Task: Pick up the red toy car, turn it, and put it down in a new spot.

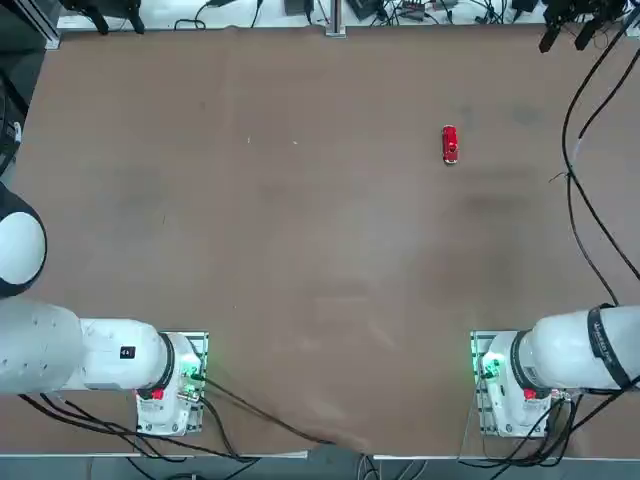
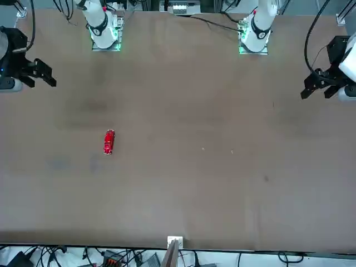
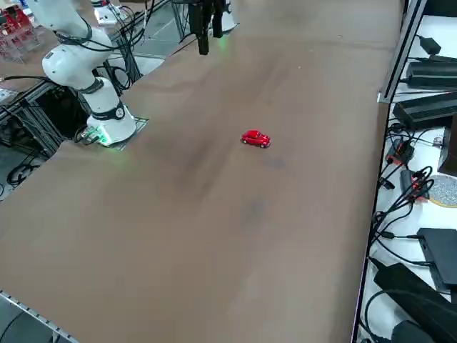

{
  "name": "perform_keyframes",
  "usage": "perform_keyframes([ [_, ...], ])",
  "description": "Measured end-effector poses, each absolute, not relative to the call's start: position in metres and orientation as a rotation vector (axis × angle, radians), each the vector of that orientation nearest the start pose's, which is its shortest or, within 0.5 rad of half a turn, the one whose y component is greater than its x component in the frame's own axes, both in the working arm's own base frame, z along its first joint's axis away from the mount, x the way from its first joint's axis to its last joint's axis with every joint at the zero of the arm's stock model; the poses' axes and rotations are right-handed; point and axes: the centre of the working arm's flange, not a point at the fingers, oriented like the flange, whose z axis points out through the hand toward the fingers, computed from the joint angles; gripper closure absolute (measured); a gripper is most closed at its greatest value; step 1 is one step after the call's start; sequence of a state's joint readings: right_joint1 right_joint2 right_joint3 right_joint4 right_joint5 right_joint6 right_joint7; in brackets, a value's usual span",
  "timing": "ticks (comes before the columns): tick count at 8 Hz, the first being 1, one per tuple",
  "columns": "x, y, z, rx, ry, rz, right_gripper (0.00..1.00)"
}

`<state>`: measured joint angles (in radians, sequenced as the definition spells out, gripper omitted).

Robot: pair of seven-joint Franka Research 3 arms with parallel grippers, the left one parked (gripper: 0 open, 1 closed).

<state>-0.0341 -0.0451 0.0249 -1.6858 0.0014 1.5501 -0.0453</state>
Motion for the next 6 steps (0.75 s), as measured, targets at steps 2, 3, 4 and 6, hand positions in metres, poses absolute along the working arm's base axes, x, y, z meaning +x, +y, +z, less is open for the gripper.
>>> perform_keyframes([
  [2,0.536,-0.007,0.591,-3.136,-0.049,0.150,0.00],
  [3,0.536,-0.007,0.588,-3.134,-0.051,0.166,0.00],
  [4,0.536,-0.006,0.583,-3.131,-0.051,0.207,0.00],
  [6,0.534,-0.004,0.566,-3.117,-0.056,0.332,0.00],
])
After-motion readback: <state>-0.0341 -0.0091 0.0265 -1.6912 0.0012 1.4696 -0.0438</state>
